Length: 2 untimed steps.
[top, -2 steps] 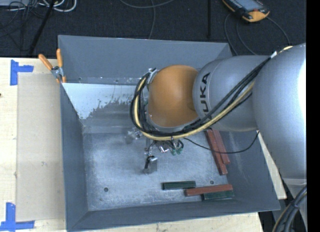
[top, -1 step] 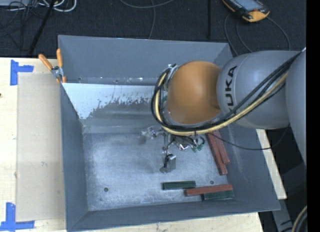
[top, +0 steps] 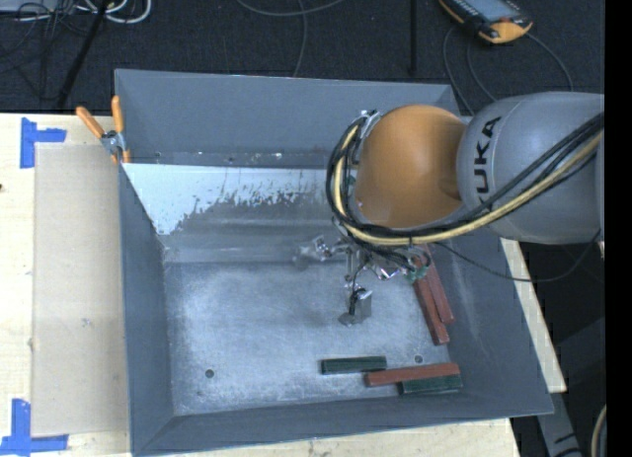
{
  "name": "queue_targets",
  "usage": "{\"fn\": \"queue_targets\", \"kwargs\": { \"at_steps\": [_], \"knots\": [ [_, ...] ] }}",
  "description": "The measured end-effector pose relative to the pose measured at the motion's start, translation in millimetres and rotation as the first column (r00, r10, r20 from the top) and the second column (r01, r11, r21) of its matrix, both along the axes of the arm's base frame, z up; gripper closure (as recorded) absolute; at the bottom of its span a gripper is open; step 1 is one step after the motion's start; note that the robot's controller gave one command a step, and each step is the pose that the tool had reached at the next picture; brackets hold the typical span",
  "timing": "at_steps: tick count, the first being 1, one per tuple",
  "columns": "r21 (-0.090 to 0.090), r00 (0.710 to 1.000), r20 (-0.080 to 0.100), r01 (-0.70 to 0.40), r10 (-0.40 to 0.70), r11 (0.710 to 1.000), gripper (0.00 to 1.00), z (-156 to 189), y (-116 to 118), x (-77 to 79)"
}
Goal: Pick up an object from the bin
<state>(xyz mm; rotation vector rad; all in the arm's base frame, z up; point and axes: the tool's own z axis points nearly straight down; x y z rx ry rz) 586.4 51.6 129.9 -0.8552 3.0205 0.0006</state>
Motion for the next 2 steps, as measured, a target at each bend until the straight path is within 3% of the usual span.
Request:
{"fn": "queue_targets", "kwargs": {
  "at_steps": [1,2],
  "knots": [
    [0.0,1.0,0.002,0.023,-0.023,1.0,0.0,-2.3,-4.5,2.0],
    [0.001,0.995,-0.01,-0.099,0.099,0.995,0.0,31.4,-8.4,-27.9]
  ]
}}
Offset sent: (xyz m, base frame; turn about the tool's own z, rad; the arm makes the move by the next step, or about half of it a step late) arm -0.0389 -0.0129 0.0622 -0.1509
